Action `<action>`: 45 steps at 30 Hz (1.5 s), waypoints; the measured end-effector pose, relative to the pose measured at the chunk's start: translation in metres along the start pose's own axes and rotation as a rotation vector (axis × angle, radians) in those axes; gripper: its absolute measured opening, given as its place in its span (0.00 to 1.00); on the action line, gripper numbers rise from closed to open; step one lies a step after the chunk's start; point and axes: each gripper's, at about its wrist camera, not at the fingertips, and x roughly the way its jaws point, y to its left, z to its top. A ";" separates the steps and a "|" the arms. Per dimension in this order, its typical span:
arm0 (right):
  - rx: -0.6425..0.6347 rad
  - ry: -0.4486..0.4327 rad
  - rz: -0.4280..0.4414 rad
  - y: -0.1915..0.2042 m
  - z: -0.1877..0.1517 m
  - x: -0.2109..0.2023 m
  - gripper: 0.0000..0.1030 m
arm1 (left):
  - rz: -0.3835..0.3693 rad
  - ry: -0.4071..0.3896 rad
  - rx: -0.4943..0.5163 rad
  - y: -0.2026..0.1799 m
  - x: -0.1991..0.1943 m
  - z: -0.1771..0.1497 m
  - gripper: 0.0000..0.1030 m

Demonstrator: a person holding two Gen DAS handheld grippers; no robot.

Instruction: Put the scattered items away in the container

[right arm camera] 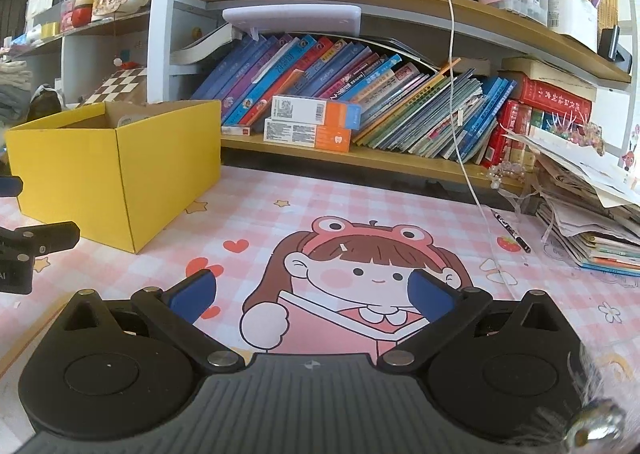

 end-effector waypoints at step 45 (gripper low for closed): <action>0.006 0.016 0.022 -0.004 -0.007 0.009 1.00 | -0.003 0.052 -0.021 -0.001 0.011 -0.012 1.00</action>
